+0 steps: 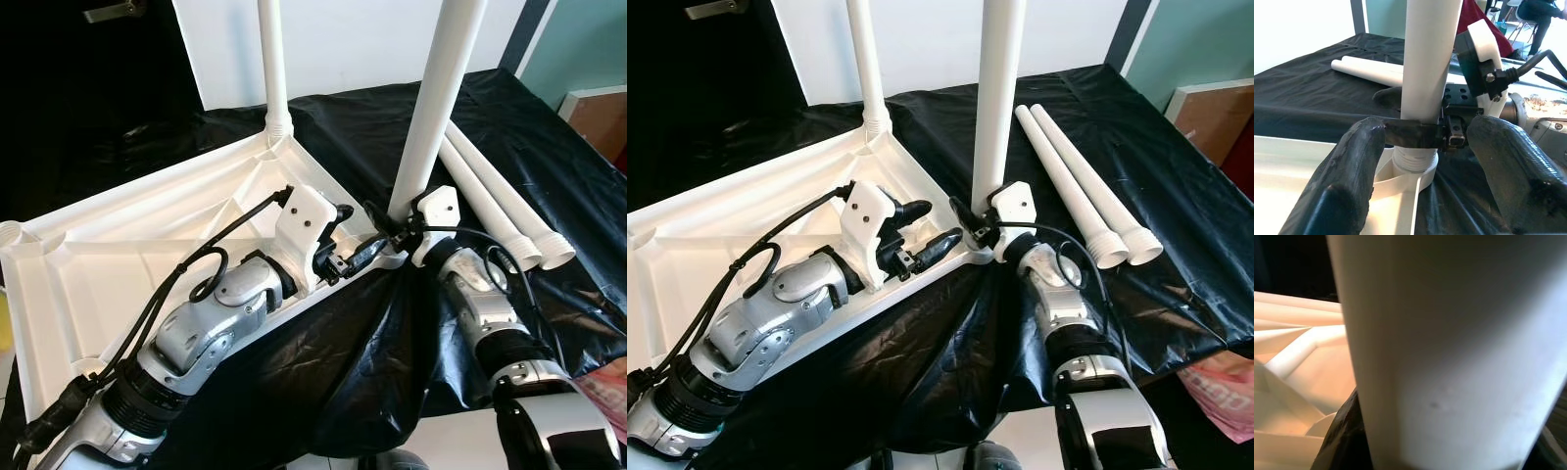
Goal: Building children table
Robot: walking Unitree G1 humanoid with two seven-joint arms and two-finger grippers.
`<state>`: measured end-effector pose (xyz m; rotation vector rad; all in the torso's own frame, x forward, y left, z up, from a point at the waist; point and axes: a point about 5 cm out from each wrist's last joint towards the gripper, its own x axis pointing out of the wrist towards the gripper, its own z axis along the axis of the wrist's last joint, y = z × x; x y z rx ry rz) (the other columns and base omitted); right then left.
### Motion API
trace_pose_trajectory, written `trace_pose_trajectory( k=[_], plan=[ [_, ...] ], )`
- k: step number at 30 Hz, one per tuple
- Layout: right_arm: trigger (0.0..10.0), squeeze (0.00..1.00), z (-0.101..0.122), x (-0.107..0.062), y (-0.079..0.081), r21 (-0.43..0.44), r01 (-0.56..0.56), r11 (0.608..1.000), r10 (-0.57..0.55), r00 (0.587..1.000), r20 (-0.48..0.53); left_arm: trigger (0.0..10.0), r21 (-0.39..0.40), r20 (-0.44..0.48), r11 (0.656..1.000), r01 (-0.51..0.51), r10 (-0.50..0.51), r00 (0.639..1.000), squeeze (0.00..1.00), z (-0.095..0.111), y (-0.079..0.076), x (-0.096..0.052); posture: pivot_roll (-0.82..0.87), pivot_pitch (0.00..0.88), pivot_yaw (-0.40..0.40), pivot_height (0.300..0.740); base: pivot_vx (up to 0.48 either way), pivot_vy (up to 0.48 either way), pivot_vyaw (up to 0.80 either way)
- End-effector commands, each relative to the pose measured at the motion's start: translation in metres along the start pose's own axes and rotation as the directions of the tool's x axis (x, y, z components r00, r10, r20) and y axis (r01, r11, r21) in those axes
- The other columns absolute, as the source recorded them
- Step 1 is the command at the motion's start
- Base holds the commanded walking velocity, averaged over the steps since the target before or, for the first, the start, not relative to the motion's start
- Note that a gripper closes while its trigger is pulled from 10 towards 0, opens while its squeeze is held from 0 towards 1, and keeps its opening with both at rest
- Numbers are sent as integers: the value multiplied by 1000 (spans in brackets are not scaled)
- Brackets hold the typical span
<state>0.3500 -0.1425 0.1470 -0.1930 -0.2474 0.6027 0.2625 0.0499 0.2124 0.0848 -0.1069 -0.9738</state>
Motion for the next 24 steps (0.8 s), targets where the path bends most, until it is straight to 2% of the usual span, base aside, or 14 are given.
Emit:
trace_pose_trajectory(
  k=[1, 5, 8, 10, 12, 17, 19, 24],
  plan=[
    [10000, 0, -39, -25, 7, 69, -33, 997, 45, 982, -185, 10000, 5, -13, 960, 280, -280, 960, 0, 0, -16, -2, 4, 119, 33, 740, 0, 0, 0],
    [10000, 0, -41, -31, 6, 58, -123, 991, 132, 969, -206, 10000, 5, -13, 960, 280, -279, 960, 0, 1, -16, -3, 9, 119, 33, 740, 0, 0, 0],
    [10000, 0, -43, -32, 5, 51, -121, 991, 130, 967, -219, 10000, 4, -13, 960, 279, -279, 960, 0, 1, -16, -3, 9, 119, 33, 740, 0, 0, 0],
    [10000, 0, -47, -33, 3, 80, -82, 993, 99, 965, -242, 10000, 5, -13, 960, 280, -280, 960, 0, 1, -17, -3, 9, 120, 31, 740, 0, 0, 0],
    [10000, 0, -50, -33, 2, 170, -15, 985, 57, 967, -248, 10000, 4, -12, 960, 280, -280, 960, 0, 1, -17, -3, 10, 121, 30, 740, 0, 0, 0],
    [10000, 0, -53, -32, 1, 208, 42, 977, 14, 965, -263, 10000, 3, -12, 960, 280, -280, 960, 0, 2, -17, -3, 8, 122, 30, 740, 0, 0, 0],
    [10000, 0, -56, -31, -2, 245, 112, 963, -35, 954, -298, 10000, 2, -12, 960, 281, -281, 960, 0, 2, -17, -3, 5, 122, 32, 740, 0, 0, 0],
    [10000, 0, -58, -30, -3, 272, 146, 951, -54, 947, -317, 10000, 1, -13, 959, 284, -284, 959, 0, 2, -17, -3, 4, 125, 33, 740, 0, 0, 0]
  ],
)
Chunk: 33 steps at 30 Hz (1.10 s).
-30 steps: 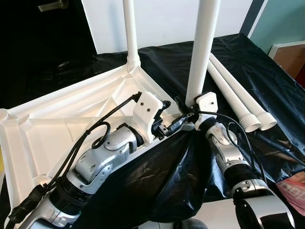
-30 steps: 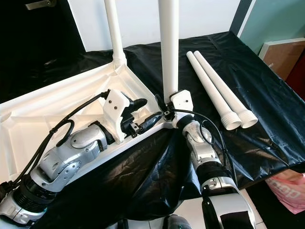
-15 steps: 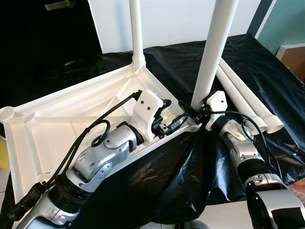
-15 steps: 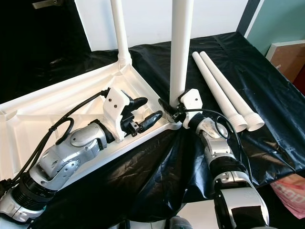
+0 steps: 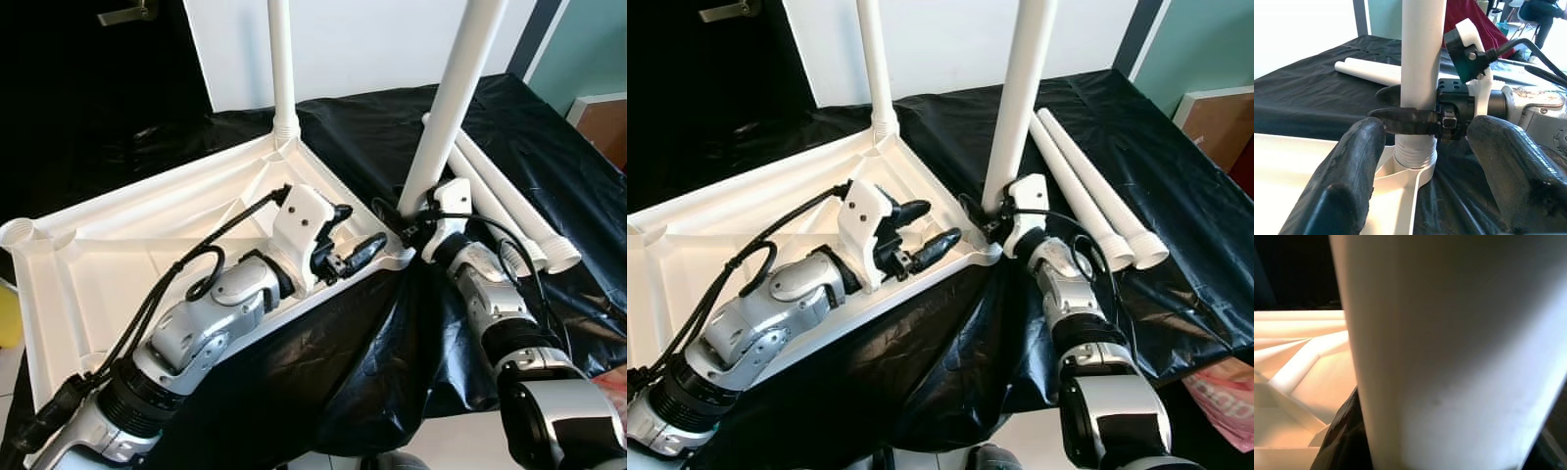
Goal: Building children table
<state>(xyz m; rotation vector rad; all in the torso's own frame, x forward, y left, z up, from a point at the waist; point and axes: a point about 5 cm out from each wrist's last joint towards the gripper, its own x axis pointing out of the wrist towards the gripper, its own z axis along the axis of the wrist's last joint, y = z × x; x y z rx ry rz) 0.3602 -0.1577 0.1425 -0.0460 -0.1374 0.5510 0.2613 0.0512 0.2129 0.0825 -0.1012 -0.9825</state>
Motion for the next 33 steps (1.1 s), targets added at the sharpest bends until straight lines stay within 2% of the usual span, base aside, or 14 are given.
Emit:
trace_pose_trajectory(
  k=[1, 13, 20, 24, 29, 30, 32, 33],
  plan=[
    [10000, 0, -52, -25, 4, 129, 78, 989, -44, 968, -245, 10000, 7, -11, 961, 276, -276, 961, 0, 1, -17, -1, 4, 126, 33, 740, 0, 0, 0],
    [10000, 0, -56, -25, 10, 90, 73, 993, -48, 965, -259, 10000, 9, -17, 961, 277, -277, 961, 0, 0, -18, -2, 10, 124, 31, 740, 0, 0, 0],
    [10000, 0, -53, -21, 16, 69, 184, 981, -165, 962, -218, 10000, 9, -19, 961, 275, -275, 961, 0, 0, -17, -3, 9, 124, 29, 740, 0, 0, 0],
    [10000, 0, -51, -18, 21, 103, 336, 936, -312, 929, -200, 10000, 5, -17, 961, 277, -277, 961, 0, 0, -18, -3, 7, 126, 25, 740, 0, 0, 0],
    [10000, 0, -50, -17, 23, 113, 409, 905, -383, 902, -199, 10000, 3, -16, 960, 279, -279, 960, 0, 0, -19, -2, 4, 123, 21, 740, 0, 0, 0],
    [10000, 0, -50, -16, 26, 102, 467, 879, -441, 874, -202, 10000, 3, -15, 960, 281, -281, 960, 0, 0, -20, -2, 4, 121, 18, 740, 0, 0, 0],
    [10000, 0, -50, -16, 26, 102, 467, 879, -441, 874, -202, 10000, 3, -15, 960, 281, -281, 960, 0, 0, -20, -2, 4, 121, 18, 740, 0, 0, 0],
    [10000, 0, -49, -14, 32, 99, 512, 853, -485, 849, -211, 10000, 2, -14, 959, 283, -283, 959, 0, -1, -20, -2, 2, 115, 15, 740, 0, 0, 0]
  ],
)
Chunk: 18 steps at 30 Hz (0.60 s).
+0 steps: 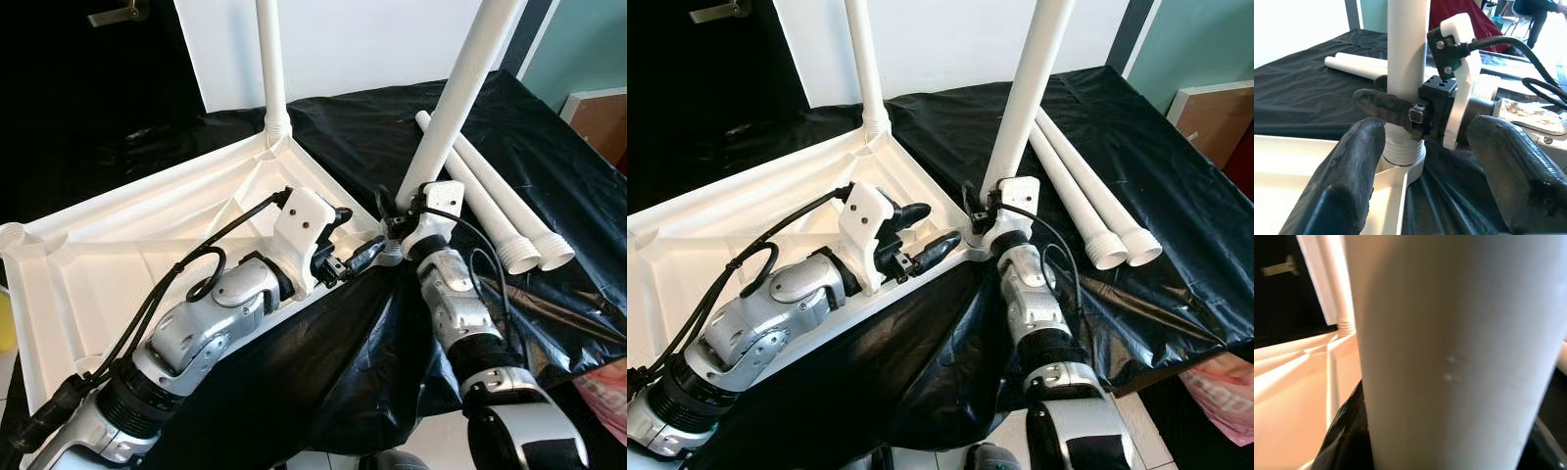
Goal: Building children table
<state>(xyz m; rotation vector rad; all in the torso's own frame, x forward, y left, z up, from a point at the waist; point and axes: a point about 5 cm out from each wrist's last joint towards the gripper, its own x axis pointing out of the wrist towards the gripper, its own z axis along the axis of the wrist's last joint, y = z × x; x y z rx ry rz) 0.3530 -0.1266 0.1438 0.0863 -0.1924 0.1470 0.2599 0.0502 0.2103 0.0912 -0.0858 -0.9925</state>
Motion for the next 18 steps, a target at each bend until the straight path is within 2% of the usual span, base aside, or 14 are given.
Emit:
trace_pose_trajectory(
  k=[1, 3, 6, 8, 11, 12, 13, 18],
  plan=[
    [10000, 0, -49, -26, -13, -7, 130, 991, -127, 959, -255, 10000, 7, 2, 962, 273, -273, 962, 0, 2, -18, -1, 2, 115, 15, 740, 0, 0, 0],
    [10000, 0, -49, -26, -10, -9, 163, 987, -160, 953, -257, 10000, 7, 3, 962, 273, -273, 962, 0, 2, -19, -1, 2, 115, 15, 740, 0, 0, 0],
    [10000, 0, -48, -28, -2, -86, 300, 950, -312, 912, -266, 10000, 7, 7, 961, 277, -277, 961, 0, 2, -20, 0, 0, 105, 7, 740, 0, 0, 0],
    [10000, 0, -48, -28, -2, -86, 300, 950, -312, 912, -266, 10000, 7, 7, 961, 277, -277, 961, 0, 2, -20, 0, 0, 105, 7, 740, 0, 0, 0],
    [10000, 0, -45, -31, 8, -157, 346, 925, -375, 900, -223, 10000, 9, 9, 961, 277, -277, 961, 0, 2, -21, 0, 1, 101, 1, 740, 0, 0, 0],
    [10000, 0, -45, -31, 8, -157, 346, 925, -375, 900, -223, 10000, 9, 9, 961, 277, -277, 961, 0, 2, -21, 0, 1, 101, 1, 740, 0, 0, 0],
    [10000, 0, -43, -33, 12, -210, 332, 920, -373, 905, -205, 10000, 7, 9, 961, 277, -277, 961, 0, 2, -21, 1, 0, 100, -2, 740, 0, 0, 0],
    [10000, 0, -41, -35, 17, -192, 291, 937, -326, 927, -187, 10000, 9, 8, 960, 279, -279, 960, 0, 1, -22, 1, 1, 97, -5, 740, 0, 0, 0]
  ],
)
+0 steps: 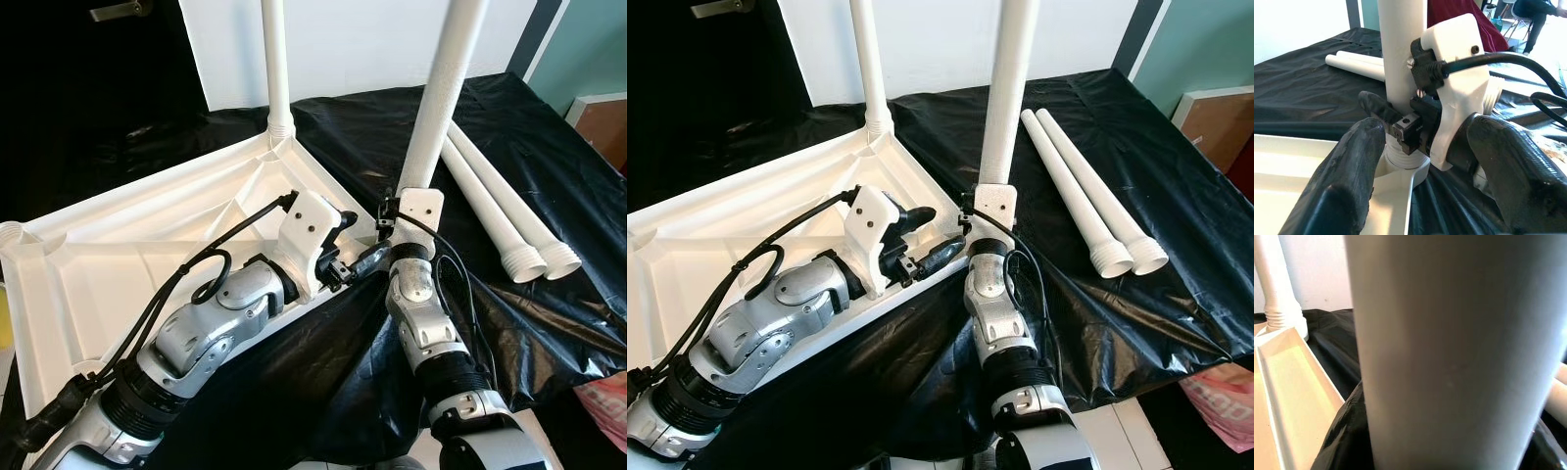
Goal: Building children table
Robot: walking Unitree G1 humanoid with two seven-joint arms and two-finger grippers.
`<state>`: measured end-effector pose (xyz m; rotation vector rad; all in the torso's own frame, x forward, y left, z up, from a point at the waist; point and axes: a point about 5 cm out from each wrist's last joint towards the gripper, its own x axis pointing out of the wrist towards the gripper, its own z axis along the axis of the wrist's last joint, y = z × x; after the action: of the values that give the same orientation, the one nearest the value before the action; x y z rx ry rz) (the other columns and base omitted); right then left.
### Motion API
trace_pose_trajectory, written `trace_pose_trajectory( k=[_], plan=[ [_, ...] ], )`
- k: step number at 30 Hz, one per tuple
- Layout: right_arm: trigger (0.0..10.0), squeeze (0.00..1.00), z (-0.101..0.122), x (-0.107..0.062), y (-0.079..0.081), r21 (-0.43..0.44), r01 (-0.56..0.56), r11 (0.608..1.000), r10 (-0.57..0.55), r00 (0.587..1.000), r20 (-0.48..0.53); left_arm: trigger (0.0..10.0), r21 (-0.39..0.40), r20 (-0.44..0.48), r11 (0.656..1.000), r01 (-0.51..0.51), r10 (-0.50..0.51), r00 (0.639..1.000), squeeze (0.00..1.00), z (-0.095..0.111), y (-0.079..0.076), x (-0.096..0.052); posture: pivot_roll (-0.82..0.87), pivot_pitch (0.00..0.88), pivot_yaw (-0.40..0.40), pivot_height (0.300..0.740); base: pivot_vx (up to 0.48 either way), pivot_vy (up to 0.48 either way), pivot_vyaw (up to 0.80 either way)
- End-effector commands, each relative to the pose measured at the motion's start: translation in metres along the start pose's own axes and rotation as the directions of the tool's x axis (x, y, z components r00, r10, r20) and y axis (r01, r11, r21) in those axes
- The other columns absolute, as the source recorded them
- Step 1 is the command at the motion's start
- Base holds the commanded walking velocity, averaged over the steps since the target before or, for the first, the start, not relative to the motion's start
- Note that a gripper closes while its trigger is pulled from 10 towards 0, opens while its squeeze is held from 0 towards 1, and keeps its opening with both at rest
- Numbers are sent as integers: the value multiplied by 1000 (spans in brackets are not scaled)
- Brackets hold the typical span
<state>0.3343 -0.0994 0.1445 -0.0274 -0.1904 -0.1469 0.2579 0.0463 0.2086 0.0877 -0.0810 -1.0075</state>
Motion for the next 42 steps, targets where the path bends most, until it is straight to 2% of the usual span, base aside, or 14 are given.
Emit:
trace_pose_trajectory(
  k=[1, 7, 14, 24, 28, 36, 41, 42],
  plan=[
    [10000, 0, -44, -18, -12, -55, 16, 998, -28, 976, -214, 10000, 15, 8, 964, 264, -264, 964, 0, 2, -18, -1, 1, 97, -5, 740, 0, 0, 0],
    [10000, 0, -47, -32, -23, 13, -47, 999, 49, 983, -175, 10000, 16, 4, 965, 263, -263, 965, 0, 2, -18, -3, 4, 93, -4, 740, 0, 0, 0],
    [10000, 0, -50, -38, -34, 37, -57, 998, 63, 985, -161, 10000, 15, 2, 963, 268, -268, 963, 0, 2, -18, -3, -4, 95, 3, 740, 0, 0, 0],
    [10000, 0, -50, -31, -41, 98, -42, 994, 60, 980, -190, 10000, 16, -1, 960, 280, -280, 960, 0, 1, -18, -2, -9, 95, 10, 740, 0, 0, 0],
    [10000, 0, -50, -25, -46, 118, -3, 993, 28, 977, -212, 10000, 16, -4, 959, 283, -283, 959, 0, 1, -18, -2, -5, 96, 10, 740, 0, 0, 0],
    [10000, 0, -45, -25, -39, 106, -74, 992, 91, 982, -164, 10000, 10, -7, 962, 274, -274, 962, 0, 0, -17, -3, 1, 98, 8, 740, 0, 0, 0],
    [10000, 0, -42, -24, -40, 93, -95, 991, 107, 985, -136, 10000, 3, -5, 966, 259, -259, 966, 0, -2, -14, -3, 3, 102, 8, 740, 0, 0, 0],
    [10000, 0, -36, -23, -42, 82, -112, 990, 120, 988, -100, 10000, 2, -7, 968, 252, -252, 968, 0, -3, -12, -2, 1, 107, 12, 740, 0, 0, 0]
  ],
)
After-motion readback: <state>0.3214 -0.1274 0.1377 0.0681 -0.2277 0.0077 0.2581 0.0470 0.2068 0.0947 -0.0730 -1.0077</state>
